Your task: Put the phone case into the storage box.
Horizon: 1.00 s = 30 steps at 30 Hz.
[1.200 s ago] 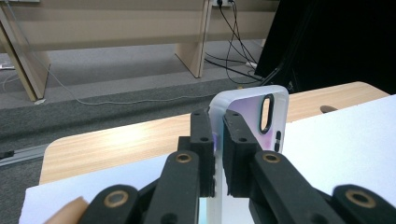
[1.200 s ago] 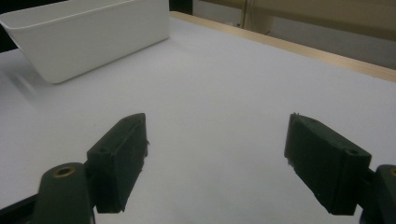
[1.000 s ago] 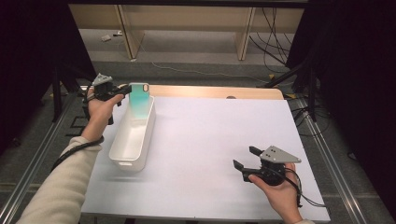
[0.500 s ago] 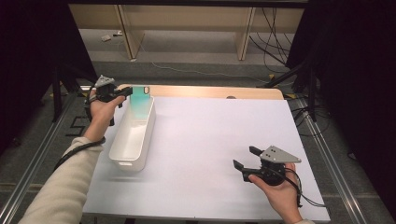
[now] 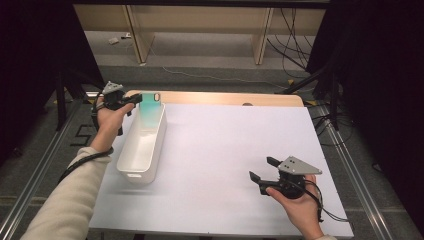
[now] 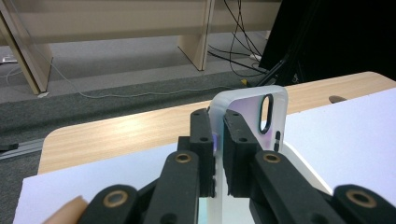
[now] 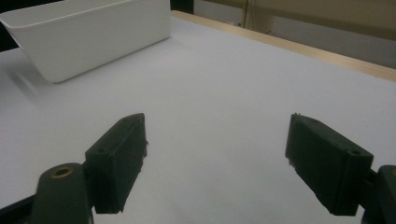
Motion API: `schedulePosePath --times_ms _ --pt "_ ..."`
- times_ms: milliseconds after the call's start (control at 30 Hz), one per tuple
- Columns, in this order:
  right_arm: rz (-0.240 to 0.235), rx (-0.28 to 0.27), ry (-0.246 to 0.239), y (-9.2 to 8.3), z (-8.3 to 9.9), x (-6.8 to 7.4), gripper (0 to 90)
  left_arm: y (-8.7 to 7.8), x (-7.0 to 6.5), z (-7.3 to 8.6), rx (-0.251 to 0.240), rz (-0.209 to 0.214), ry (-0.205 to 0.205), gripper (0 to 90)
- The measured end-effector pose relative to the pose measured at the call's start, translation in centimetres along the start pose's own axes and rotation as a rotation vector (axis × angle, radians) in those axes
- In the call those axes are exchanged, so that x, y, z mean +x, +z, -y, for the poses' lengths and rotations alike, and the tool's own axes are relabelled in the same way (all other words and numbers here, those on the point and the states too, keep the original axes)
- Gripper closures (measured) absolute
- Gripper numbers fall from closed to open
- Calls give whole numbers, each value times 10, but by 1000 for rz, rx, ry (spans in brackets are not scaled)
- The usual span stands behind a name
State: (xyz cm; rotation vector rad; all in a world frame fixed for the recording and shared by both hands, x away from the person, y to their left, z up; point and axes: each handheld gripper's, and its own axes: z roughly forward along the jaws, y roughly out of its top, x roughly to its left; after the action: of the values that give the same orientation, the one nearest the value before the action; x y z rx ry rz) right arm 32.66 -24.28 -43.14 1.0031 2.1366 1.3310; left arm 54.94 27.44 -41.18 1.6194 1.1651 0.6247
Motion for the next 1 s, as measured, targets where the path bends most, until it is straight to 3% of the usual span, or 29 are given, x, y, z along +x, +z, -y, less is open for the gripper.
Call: schedulePosePath --times_ms 400,567,667,867,900,1000 --pt "1 -4 -6 1 0 0 218 2 -1 0 12 -4 13 816" --pt "-2 1 -3 0 0 0 218 1 -2 -1 24 -12 17 771" --pt "-3 -1 0 0 0 0 218 -1 -2 -2 28 -29 25 709" --pt "-13 -29 4 4 1 1 218 -4 -1 -5 45 -59 21 473" --pt "-2 -4 -4 2 0 1 217 -5 -1 -6 50 -61 26 460" --pt "-1 -19 -15 3 1 0 217 -8 -2 -11 49 -62 27 411"
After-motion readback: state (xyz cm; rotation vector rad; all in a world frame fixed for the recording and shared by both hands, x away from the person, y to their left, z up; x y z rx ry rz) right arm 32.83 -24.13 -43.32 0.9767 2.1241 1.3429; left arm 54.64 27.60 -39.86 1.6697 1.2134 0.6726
